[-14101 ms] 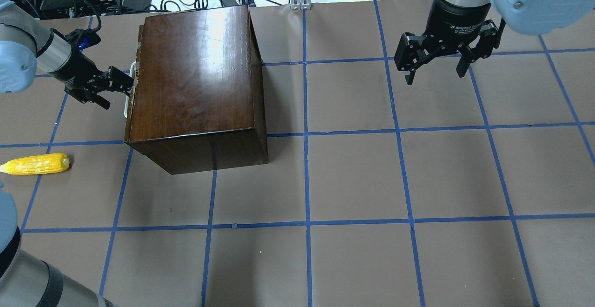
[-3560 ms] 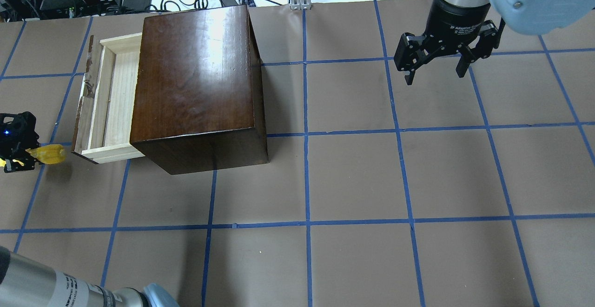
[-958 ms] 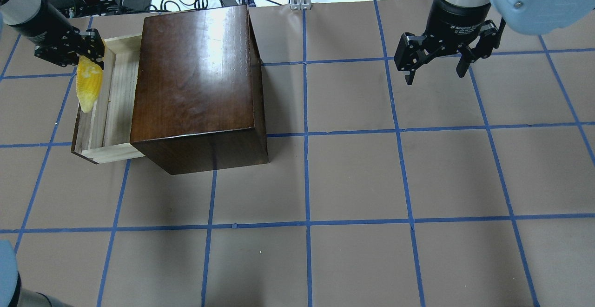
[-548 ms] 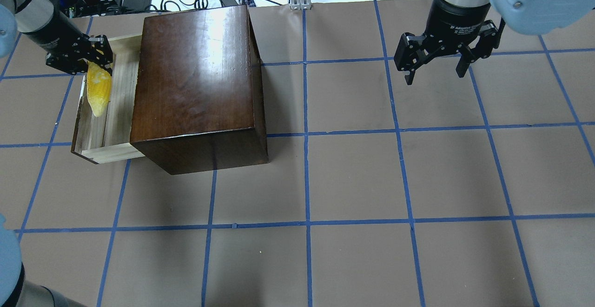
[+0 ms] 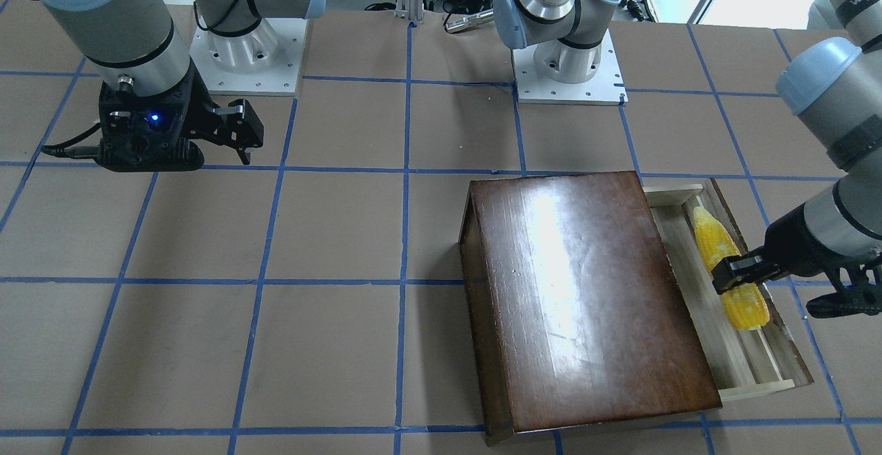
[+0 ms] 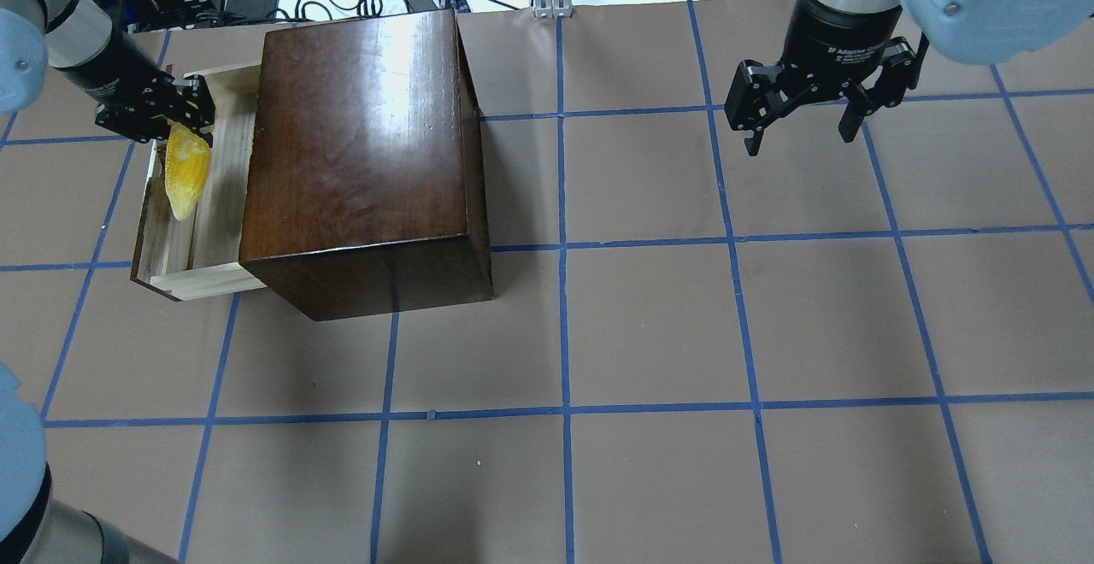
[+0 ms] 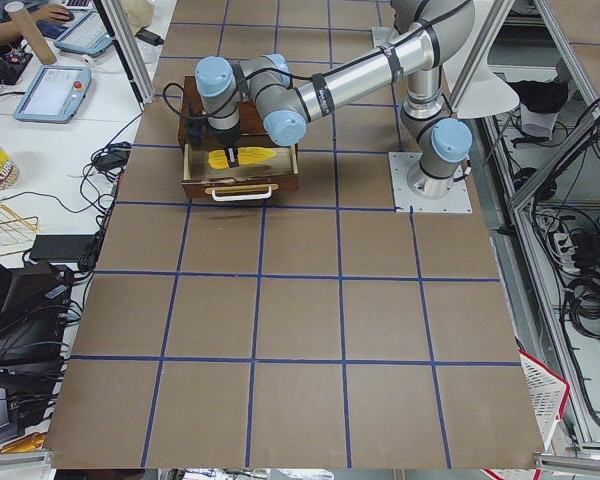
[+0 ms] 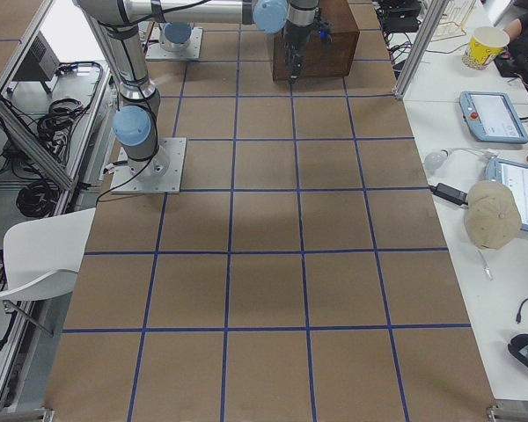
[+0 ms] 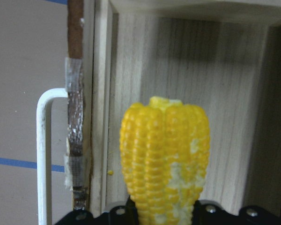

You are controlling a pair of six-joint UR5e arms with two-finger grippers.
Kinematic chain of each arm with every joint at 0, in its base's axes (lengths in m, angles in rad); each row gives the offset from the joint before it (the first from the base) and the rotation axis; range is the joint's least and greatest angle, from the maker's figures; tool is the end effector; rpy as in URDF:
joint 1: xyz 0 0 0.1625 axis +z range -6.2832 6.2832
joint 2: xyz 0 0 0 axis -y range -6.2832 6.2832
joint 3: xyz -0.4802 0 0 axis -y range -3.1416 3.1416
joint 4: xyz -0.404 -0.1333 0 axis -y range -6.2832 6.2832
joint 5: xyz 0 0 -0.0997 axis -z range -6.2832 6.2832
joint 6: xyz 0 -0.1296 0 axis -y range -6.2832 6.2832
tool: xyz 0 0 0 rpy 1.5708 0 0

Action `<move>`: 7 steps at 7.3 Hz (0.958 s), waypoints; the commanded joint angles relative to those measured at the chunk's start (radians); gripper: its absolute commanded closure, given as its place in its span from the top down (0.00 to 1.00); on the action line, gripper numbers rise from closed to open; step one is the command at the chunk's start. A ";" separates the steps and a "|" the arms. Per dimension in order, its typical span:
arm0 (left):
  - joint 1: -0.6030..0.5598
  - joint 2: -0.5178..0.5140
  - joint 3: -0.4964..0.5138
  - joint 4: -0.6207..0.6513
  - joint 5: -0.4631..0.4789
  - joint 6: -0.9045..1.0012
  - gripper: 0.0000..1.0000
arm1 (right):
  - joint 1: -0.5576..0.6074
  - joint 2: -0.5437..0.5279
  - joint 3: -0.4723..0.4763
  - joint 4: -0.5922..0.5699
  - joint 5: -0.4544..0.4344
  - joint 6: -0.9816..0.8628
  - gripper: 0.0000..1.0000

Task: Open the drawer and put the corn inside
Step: 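Lower the corn cob into the drawer and open the left gripper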

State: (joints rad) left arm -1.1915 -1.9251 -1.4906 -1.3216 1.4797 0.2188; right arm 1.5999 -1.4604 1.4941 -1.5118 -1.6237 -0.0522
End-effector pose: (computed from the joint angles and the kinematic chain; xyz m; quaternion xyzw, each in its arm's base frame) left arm 0.1066 -0.6594 0.3720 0.0806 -0.9956 0.0015 0.0472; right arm 0.1422 -0.5401 0.4881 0.0418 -0.9977 -0.0466 0.0259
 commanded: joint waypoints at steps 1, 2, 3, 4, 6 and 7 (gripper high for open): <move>0.000 -0.006 0.000 0.022 0.011 0.027 0.47 | 0.000 0.000 0.000 -0.001 -0.001 0.000 1.00; 0.000 -0.006 0.000 0.027 0.011 0.025 0.77 | 0.000 -0.002 0.000 -0.001 0.001 0.000 1.00; 0.000 -0.005 0.001 0.027 0.011 0.024 0.81 | 0.000 -0.002 0.000 0.001 0.001 0.000 1.00; 0.001 -0.002 0.003 0.027 0.011 0.024 0.81 | 0.002 0.000 0.000 -0.001 0.001 0.000 1.00; 0.000 0.017 0.006 0.024 0.011 0.025 0.81 | 0.000 -0.002 0.000 -0.001 0.001 0.000 1.00; -0.002 0.030 0.012 0.012 0.011 0.025 0.81 | 0.002 -0.002 0.000 -0.001 0.001 0.000 1.00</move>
State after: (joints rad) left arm -1.1918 -1.9095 -1.4841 -1.3002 1.4910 0.2434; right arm 1.6009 -1.4616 1.4941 -1.5124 -1.6230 -0.0521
